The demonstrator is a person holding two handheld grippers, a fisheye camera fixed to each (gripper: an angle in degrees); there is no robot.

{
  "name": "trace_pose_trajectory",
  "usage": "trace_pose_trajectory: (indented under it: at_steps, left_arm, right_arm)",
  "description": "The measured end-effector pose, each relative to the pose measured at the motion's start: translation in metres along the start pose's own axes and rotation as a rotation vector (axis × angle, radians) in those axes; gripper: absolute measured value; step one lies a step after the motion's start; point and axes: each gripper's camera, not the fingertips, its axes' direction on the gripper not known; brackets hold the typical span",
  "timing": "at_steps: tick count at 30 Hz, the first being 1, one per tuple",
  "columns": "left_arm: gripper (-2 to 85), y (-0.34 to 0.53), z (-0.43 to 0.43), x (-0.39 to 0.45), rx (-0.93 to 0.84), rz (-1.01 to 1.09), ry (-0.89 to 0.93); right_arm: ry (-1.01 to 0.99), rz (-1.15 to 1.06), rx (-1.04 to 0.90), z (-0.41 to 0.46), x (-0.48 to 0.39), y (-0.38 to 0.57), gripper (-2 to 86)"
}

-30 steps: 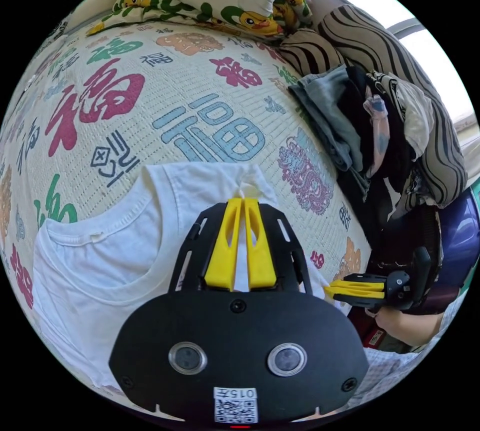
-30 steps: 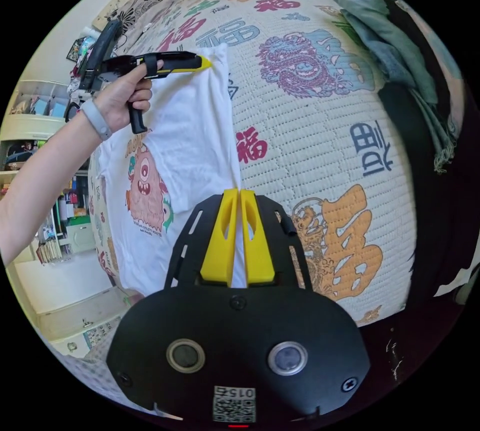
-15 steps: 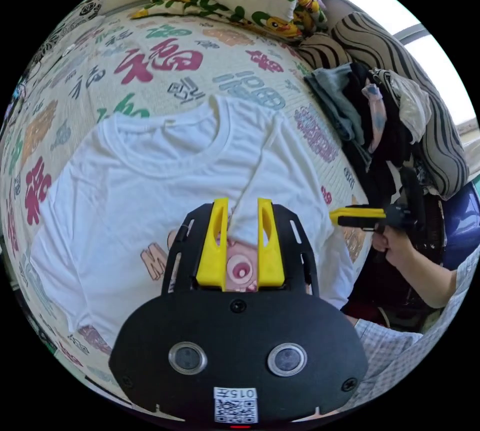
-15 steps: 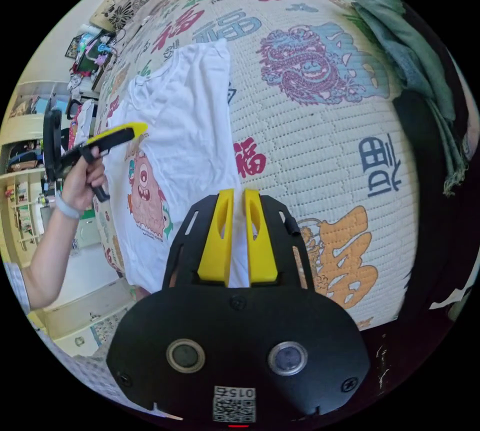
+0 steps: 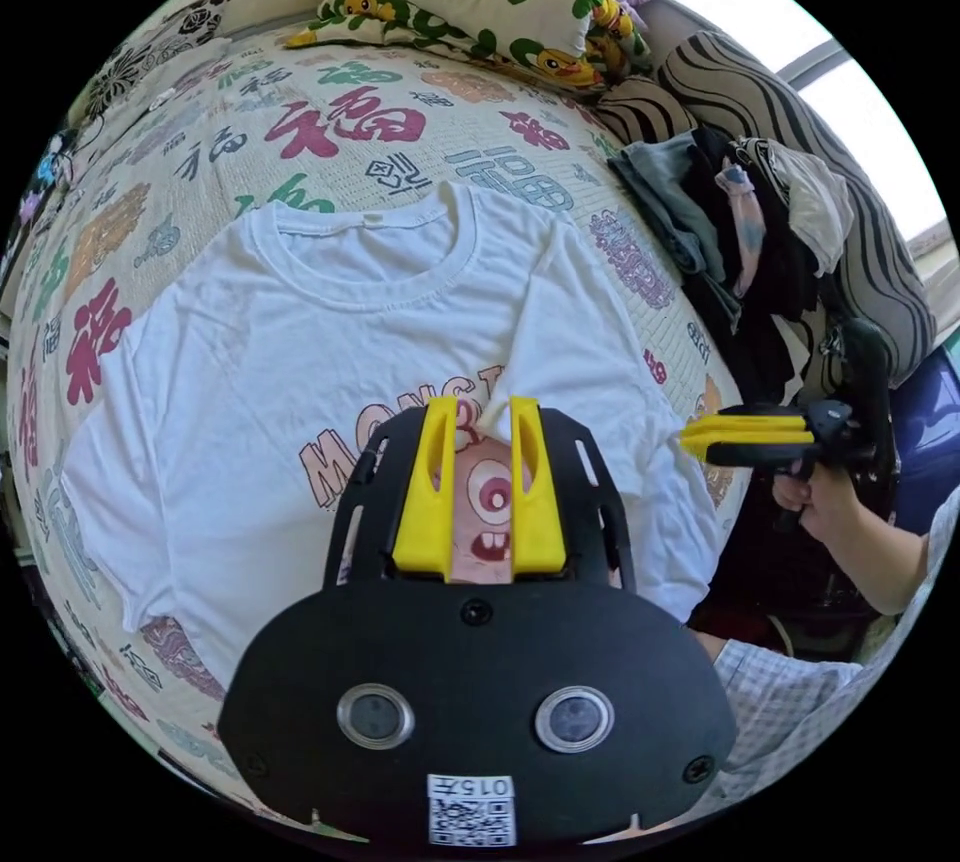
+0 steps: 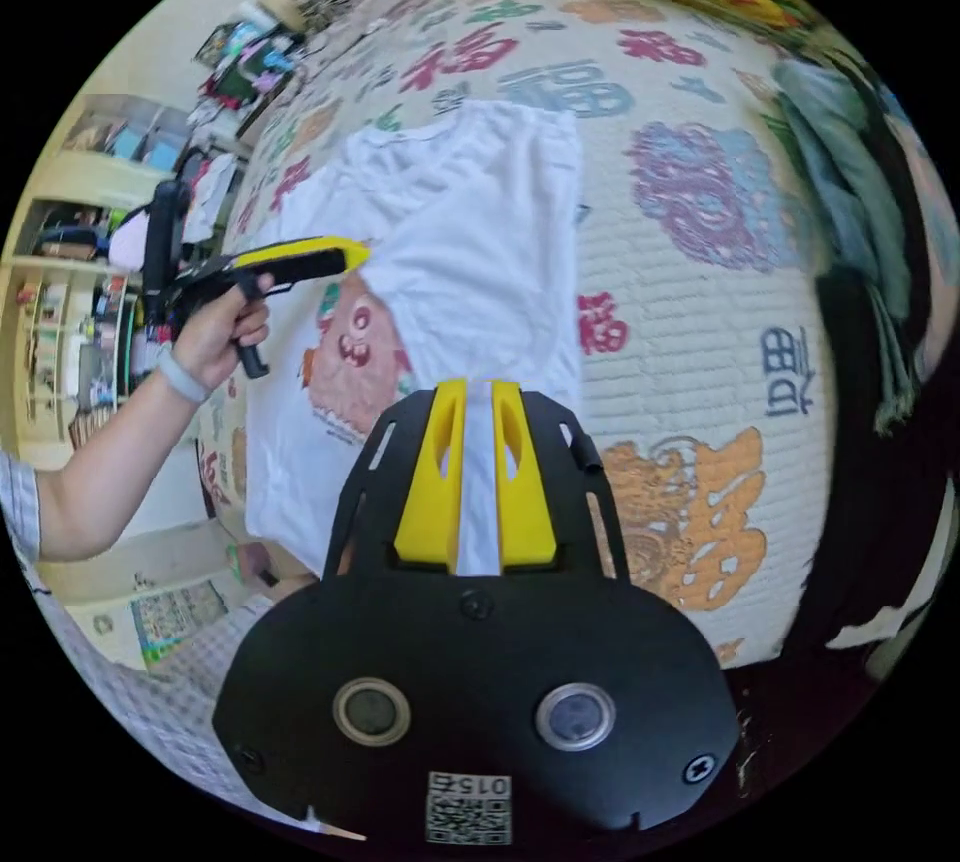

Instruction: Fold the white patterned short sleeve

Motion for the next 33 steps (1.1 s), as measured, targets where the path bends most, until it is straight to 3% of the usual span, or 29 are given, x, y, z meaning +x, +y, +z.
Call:
trace_pose_trajectory:
  at_steps: [5, 10, 13, 22, 28, 33]
  left_arm:
    - [1.5, 0.010, 0.018, -0.009, -0.080, -0.013, -0.034]
    - [0.9, 0.020, 0.015, -0.015, -0.109, 0.025, -0.068]
    - [3.4, 0.028, 0.003, -0.021, -0.118, 0.027, -0.058]
    - [6.4, 0.091, -0.055, -0.050, 0.000, -0.037, -0.014]
    - [6.6, 0.152, -0.087, -0.093, 0.053, -0.107, -0.010]
    - [7.4, 0.213, -0.123, -0.154, 0.134, -0.221, -0.030]
  right_arm:
    - [0.049, -0.097, -0.236, 0.067, -0.049, -0.044, 0.0]
    - [0.030, -0.333, -0.446, 0.065, -0.085, -0.083, -0.6]
    - [0.167, -0.432, -0.558, 0.044, -0.107, -0.129, 1.0]
    - [0.391, -0.402, -0.471, -0.032, -0.215, -0.240, 6.0]
    - [0.572, -0.531, -0.496, -0.004, -0.318, -0.258, 6.5]
    - [0.474, -0.623, -0.462, 0.032, -0.393, -0.268, 6.8]
